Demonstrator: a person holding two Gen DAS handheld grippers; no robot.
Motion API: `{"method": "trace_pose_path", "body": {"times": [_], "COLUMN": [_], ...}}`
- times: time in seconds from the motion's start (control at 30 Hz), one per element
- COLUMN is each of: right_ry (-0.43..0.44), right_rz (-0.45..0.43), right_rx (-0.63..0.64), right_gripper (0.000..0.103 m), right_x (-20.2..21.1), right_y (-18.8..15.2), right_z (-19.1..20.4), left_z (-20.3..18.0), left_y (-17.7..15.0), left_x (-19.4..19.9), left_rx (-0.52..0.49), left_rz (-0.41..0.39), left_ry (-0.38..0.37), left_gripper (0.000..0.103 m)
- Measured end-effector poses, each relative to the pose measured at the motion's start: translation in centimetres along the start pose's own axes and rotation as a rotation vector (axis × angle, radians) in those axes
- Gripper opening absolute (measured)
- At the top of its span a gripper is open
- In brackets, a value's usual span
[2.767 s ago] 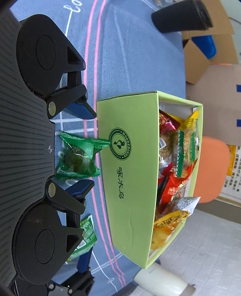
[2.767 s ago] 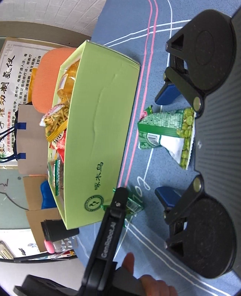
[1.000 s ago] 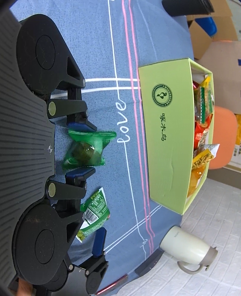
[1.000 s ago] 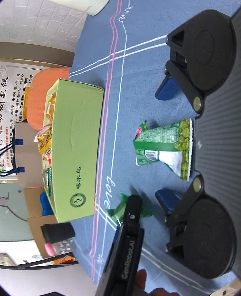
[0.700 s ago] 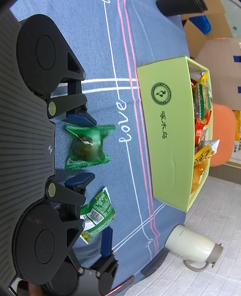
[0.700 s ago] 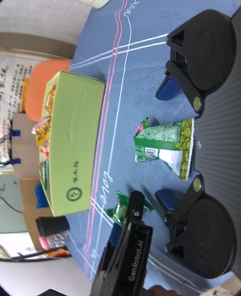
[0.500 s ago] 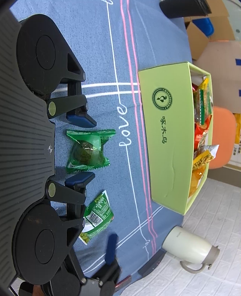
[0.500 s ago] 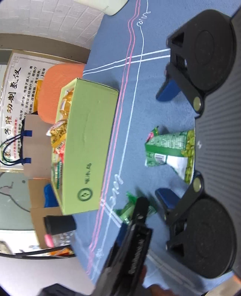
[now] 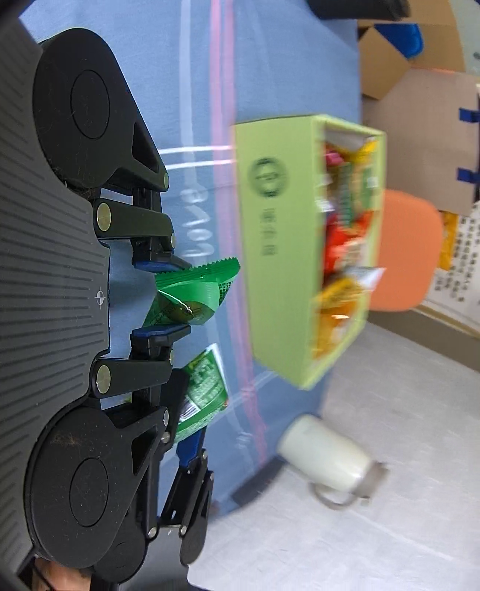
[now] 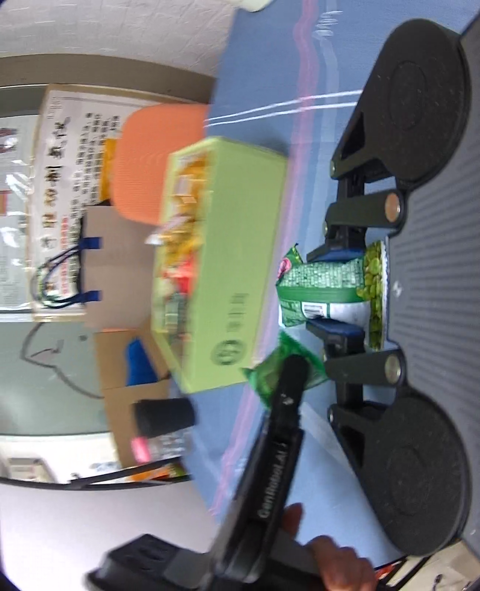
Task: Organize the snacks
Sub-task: 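Drop the green candy into the box with the left tool while the right tool drops the pea bag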
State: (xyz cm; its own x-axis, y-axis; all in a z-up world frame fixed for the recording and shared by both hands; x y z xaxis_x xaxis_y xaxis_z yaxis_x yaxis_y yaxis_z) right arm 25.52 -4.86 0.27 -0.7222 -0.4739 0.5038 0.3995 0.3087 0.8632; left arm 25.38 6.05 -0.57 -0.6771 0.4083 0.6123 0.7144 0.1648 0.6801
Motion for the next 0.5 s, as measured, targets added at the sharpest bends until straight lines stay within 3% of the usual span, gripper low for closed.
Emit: {"method": "trace_pose_path", "body": {"times": [0.23, 0.33, 0.5], "right_ry": [-0.011, 0.007, 0.044], "right_rz": [-0.085, -0.062, -0.007], "right_rx": [0.025, 0.000, -0.037], "right_gripper": [0.031, 0.032, 0.032], "right_x": [-6.1, -10.3, -15.5], "right_y": [9.3, 10.8, 9.3], "right_z": [-3.1, -4.0, -4.4], "left_z": [2.0, 3.7, 5.8], "left_y": [10.7, 13.4, 13.2], "left_x": [-0.4, -3.4, -8.0], "left_rx": [0.007, 0.032, 0.023], "left_rz": [-0.149, -0.124, -0.060], "left_ry": [0.067, 0.113, 0.185], "left_gripper": [0.004, 0.004, 0.005]}}
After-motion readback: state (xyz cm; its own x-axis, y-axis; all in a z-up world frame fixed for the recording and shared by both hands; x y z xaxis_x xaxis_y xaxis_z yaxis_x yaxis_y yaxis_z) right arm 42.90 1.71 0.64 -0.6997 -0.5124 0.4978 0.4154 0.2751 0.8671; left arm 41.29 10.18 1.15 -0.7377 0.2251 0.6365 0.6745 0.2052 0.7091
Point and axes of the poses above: each gripper's, at about its wrist camera, not at the fingertips, and x roughly against the way its jaws point, z to its left, y to its top, the point moved 9 cm from there along -x, roughly the way its jaws point, and after that the axes turned 4 degrees about x, right-handed, at the moved point
